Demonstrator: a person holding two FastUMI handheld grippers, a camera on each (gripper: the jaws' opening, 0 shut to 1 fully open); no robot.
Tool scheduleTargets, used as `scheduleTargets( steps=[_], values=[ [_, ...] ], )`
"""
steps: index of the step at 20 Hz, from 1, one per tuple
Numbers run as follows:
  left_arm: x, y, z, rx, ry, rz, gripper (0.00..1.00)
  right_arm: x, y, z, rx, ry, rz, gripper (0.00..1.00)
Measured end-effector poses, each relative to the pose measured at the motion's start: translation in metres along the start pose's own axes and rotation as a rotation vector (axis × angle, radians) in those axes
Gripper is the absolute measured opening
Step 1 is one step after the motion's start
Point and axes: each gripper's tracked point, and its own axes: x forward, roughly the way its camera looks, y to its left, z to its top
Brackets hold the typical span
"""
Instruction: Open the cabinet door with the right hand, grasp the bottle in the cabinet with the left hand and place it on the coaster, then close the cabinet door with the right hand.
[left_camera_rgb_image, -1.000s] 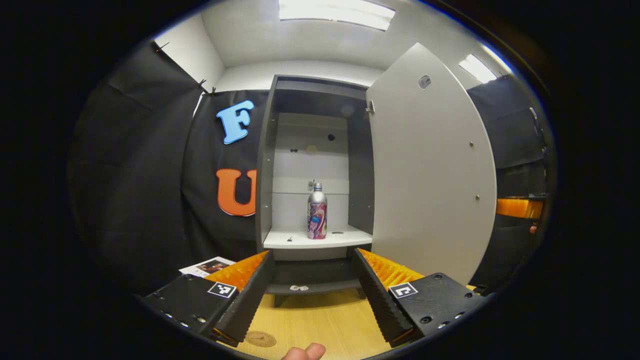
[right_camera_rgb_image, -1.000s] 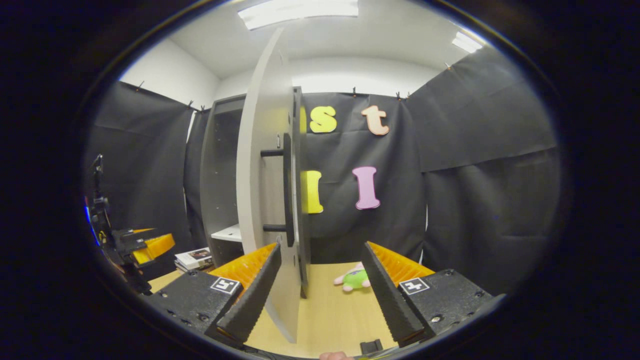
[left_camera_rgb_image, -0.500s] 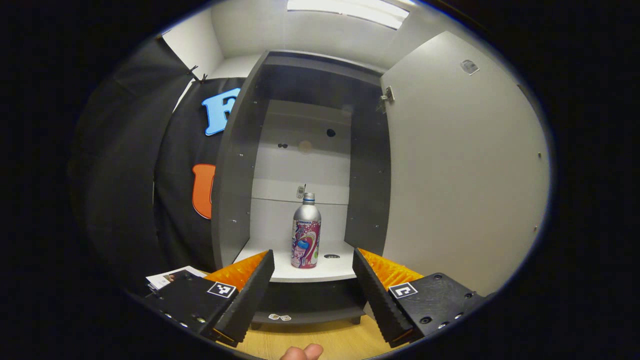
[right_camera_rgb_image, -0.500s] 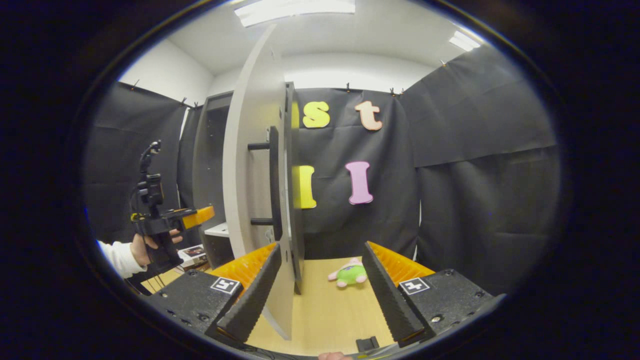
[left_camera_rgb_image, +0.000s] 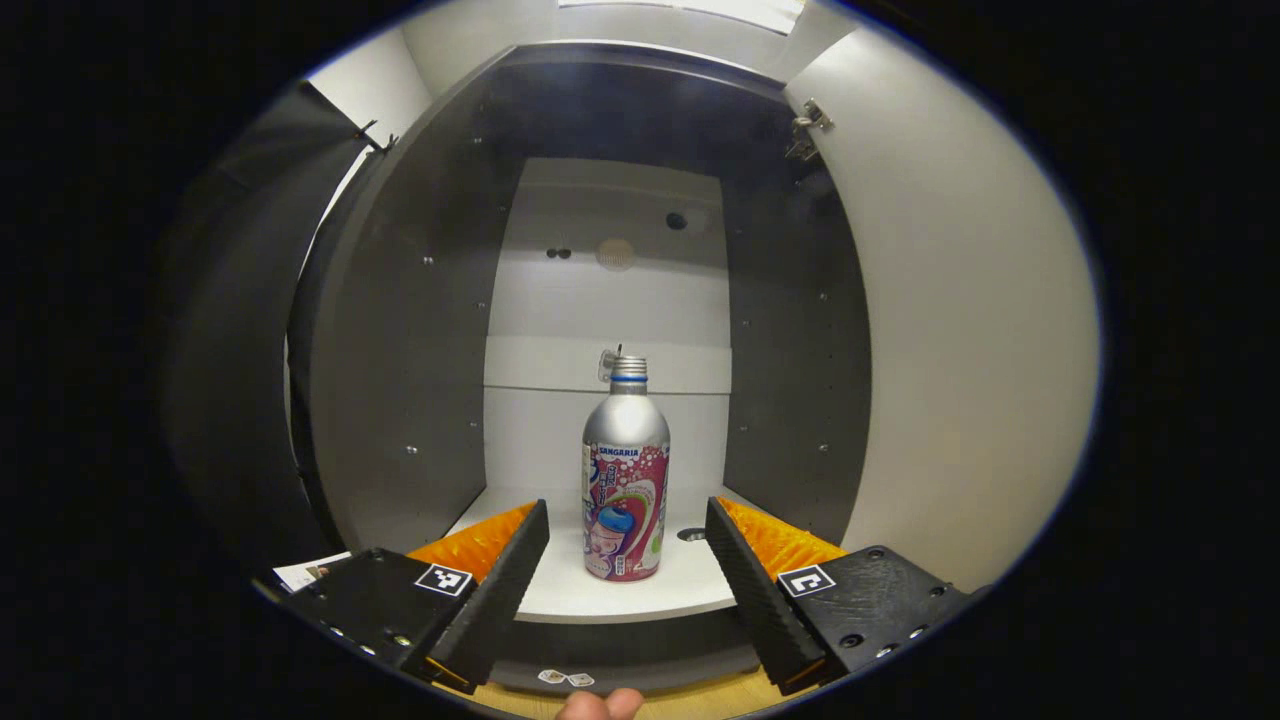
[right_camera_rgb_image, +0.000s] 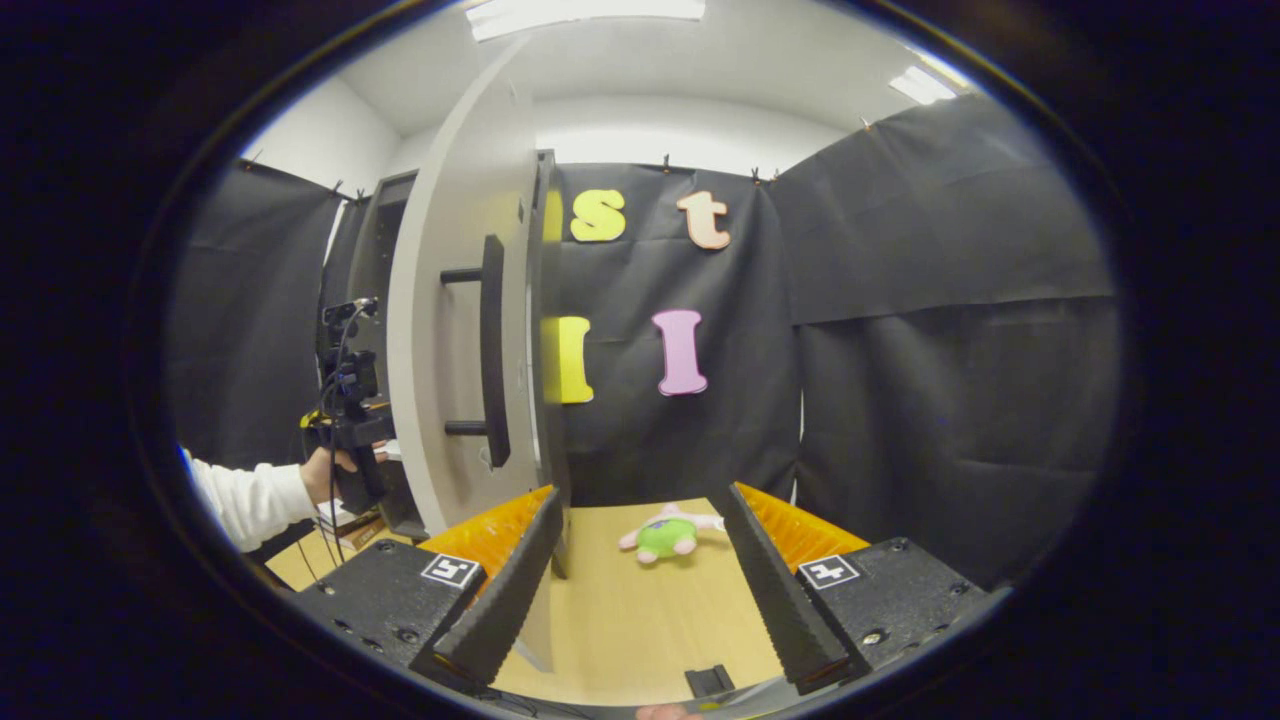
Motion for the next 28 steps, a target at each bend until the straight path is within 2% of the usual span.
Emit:
scheduleTargets(
  steps=[3,8,15,17,21,22,25,26,27,28],
  values=[
    [0.025,0.009,-0.013,0.003,0.031,0.047,0.95,0.001,-0.006,-0.002,-0.02,0.006,-0.026,1.0],
    [0.05,0.006,-0.022,-0.025,0.034,0.03,0.95,-0.001,-0.013,-0.009,-0.023,0.041,-0.059,1.0],
    [0.069,0.007,-0.019,-0.041,0.024,0.04,0.95,0.0,-0.008,-0.01,-0.016,0.046,-0.045,1.0],
    [0.071,0.004,-0.014,-0.048,0.007,0.023,0.94,0.0,-0.009,-0.012,-0.021,0.053,-0.048,1.0],
    [0.069,0.003,-0.01,-0.039,0.0,0.02,0.87,-0.001,-0.007,-0.013,-0.012,0.061,-0.042,1.0],
    [0.072,0.004,-0.011,-0.037,0.005,0.022,0.8,-0.001,-0.007,-0.013,-0.011,0.06,-0.043,1.0],
    [0.068,0.002,-0.009,-0.056,0.01,-0.005,0.77,-0.001,-0.004,-0.013,0.002,0.061,-0.035,1.0],
    [0.063,0.004,-0.007,-0.056,0.005,-0.004,0.67,0.0,-0.002,-0.011,0.008,0.057,-0.028,1.0],
    [0.056,0.005,-0.002,-0.055,-0.008,-0.004,0.76,0.001,0.001,-0.011,0.012,0.051,-0.019,1.0],
    [0.048,0.004,0.004,-0.054,-0.024,-0.006,0.76,0.002,0.003,-0.009,0.01,0.046,-0.013,1.0]
  ],
)
